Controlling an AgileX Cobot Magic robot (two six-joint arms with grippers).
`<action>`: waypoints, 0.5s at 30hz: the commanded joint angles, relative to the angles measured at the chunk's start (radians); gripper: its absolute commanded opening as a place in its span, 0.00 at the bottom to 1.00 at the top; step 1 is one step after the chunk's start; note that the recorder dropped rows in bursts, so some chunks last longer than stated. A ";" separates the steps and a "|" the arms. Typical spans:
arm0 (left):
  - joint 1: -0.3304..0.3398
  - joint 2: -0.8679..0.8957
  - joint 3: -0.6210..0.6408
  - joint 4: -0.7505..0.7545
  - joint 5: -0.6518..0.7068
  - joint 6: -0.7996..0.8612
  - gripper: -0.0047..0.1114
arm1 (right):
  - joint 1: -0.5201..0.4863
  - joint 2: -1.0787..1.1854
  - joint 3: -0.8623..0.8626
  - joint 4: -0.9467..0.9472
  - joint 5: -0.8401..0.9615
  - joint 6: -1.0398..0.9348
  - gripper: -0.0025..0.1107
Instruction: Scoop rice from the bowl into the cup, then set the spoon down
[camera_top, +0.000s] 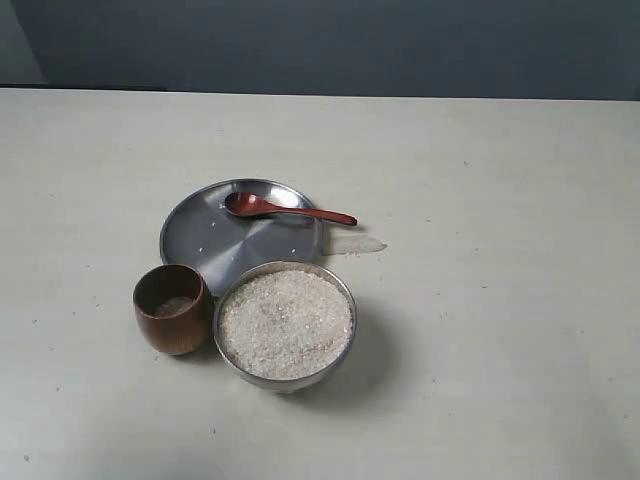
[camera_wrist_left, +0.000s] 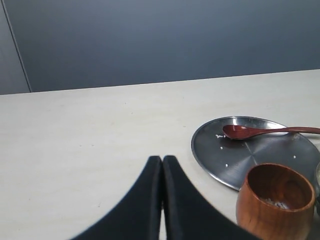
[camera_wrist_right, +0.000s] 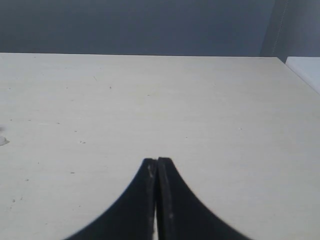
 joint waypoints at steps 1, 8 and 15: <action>-0.001 -0.006 0.005 0.022 0.004 0.024 0.04 | -0.005 -0.004 0.005 0.001 -0.014 -0.004 0.02; -0.001 -0.006 0.005 0.024 0.004 0.056 0.04 | -0.005 -0.004 0.005 0.001 -0.014 -0.004 0.02; -0.001 -0.006 0.005 -0.007 0.020 0.044 0.04 | -0.005 -0.004 0.005 0.001 -0.014 -0.004 0.02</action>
